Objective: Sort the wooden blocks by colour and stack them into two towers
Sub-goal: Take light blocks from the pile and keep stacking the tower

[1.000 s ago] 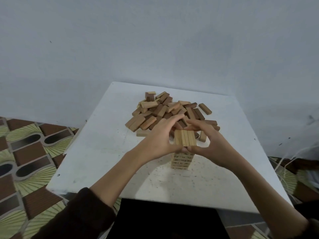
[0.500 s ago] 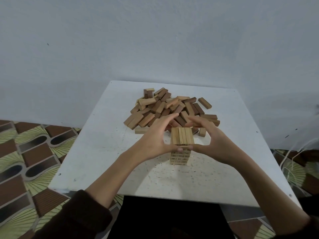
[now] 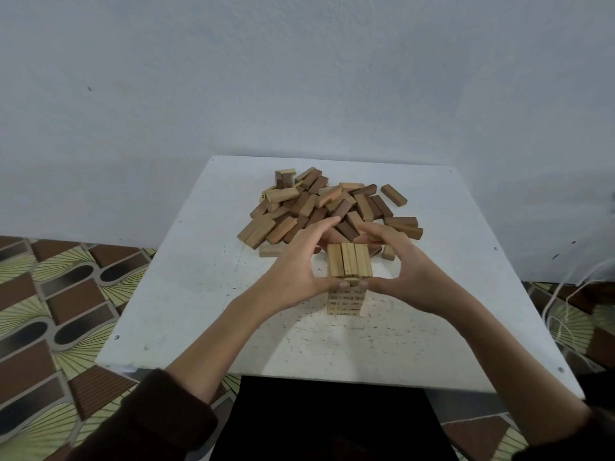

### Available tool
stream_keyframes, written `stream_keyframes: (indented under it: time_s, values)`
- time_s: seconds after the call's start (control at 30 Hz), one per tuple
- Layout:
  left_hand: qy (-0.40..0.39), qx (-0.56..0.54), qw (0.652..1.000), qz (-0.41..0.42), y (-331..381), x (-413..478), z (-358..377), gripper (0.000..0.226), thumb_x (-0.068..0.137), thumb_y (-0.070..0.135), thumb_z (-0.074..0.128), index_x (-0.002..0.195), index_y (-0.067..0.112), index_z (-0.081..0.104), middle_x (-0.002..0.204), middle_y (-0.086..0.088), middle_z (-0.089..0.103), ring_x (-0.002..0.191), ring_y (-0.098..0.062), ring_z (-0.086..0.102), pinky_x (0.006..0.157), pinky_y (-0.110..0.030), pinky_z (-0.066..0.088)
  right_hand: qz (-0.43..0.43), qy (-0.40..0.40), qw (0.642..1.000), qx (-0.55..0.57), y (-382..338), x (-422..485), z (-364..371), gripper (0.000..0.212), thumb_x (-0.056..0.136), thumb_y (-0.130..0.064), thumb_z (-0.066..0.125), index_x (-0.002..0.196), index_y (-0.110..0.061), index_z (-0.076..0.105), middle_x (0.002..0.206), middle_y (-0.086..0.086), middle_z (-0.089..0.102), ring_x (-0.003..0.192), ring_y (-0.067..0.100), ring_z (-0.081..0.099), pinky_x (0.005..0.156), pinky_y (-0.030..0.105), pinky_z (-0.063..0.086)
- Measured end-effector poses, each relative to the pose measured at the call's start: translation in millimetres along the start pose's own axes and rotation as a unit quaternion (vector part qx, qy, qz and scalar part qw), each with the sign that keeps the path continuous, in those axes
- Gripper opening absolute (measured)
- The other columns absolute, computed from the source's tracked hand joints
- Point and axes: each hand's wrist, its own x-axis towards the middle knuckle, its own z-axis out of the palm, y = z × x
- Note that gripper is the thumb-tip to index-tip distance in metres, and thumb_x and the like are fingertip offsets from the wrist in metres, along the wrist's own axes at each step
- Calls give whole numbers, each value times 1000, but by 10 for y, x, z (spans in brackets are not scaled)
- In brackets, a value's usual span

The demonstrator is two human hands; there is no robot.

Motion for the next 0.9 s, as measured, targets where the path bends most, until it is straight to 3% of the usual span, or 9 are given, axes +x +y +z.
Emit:
stream_keyframes:
  time_s: [0.23,0.5,0.67,0.8,0.9]
  values:
    - [2,-1,1000,-4,9,23,37,90,71,30,81,145,26,30,123,9,53,118,-5,46,105,-33,39,4,-9,1000,-4,-3,7,8,76,76,-21,77,132,-42,29,123,-18,48,120,6,38,88,7,30]
    - [-2,-13,1000,-6,26,24,58,92,71,27,81,146,21,28,116,14,53,116,-4,48,103,-33,41,7,-3,1000,9,16,10,43,76,76,-22,77,133,-40,31,122,-18,49,118,3,40,89,6,31]
    - [0,-24,1000,-12,23,13,77,95,69,33,81,146,22,27,114,21,51,115,-4,49,102,-35,43,10,-2,1000,28,30,17,66,76,75,-21,78,134,-38,33,123,-14,50,117,6,43,95,16,33]
    - [-1,-33,999,-27,31,8,86,98,68,34,81,147,23,24,123,13,51,121,-2,46,106,-32,39,15,-10,999,29,33,12,55,81,74,-25,79,138,-37,31,127,-13,48,119,2,42,92,10,33]
    - [-9,-67,996,-51,29,-17,86,104,68,38,78,150,21,15,145,10,37,134,1,32,114,-31,28,31,-14,998,49,19,-22,58,86,75,-30,77,144,-32,24,138,-16,38,124,-6,35,93,2,29]
